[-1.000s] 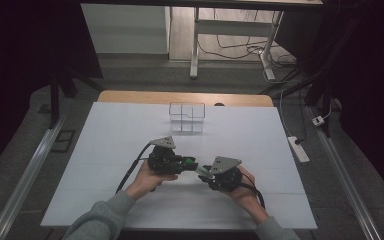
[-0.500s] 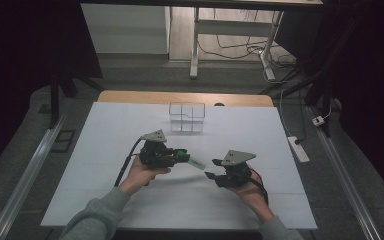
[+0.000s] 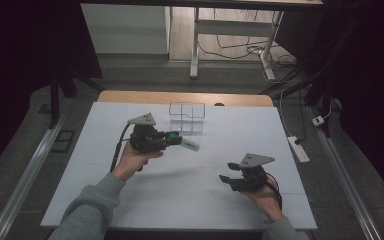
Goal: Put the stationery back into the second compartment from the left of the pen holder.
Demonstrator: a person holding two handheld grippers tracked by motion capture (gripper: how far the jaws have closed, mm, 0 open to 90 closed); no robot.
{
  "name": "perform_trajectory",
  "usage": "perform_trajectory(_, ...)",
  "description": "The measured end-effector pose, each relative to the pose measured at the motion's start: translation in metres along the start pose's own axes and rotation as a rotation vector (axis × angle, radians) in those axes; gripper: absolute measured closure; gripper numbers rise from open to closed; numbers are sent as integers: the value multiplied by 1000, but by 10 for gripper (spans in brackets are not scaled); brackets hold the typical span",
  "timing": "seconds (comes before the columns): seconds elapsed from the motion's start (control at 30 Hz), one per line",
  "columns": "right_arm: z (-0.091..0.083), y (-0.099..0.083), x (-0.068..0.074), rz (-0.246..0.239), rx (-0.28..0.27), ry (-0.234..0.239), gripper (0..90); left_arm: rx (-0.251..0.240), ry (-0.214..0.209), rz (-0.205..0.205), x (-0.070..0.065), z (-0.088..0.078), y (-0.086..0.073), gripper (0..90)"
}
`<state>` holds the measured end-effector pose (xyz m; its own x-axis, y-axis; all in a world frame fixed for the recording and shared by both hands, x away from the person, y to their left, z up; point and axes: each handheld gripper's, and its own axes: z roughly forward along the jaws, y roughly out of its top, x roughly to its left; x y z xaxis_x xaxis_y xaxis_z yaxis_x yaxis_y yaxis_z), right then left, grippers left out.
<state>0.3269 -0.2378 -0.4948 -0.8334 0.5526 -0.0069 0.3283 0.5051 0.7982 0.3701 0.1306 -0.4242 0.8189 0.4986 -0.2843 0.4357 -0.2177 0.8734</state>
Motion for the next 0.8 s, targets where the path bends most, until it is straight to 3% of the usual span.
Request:
perform_trajectory(0.27, -16, -16, -12, 26, 13, -39, 399, -21, 54, -2, 16, -7, 26, 697)
perform_trajectory(0.47, -16, -19, -16, 38, 20, -42, 392, -25, 108, -6, 31, -6, 45, 697)
perform_trajectory(0.7, -13, -20, -16, 34, 33, -32, 376, -1, 165, -2, 47, -4, 69, 697)
perform_trajectory(0.8, -13, -20, -16, 33, 34, -30, 376, 31, 195, -2, 54, 1, 76, 697)
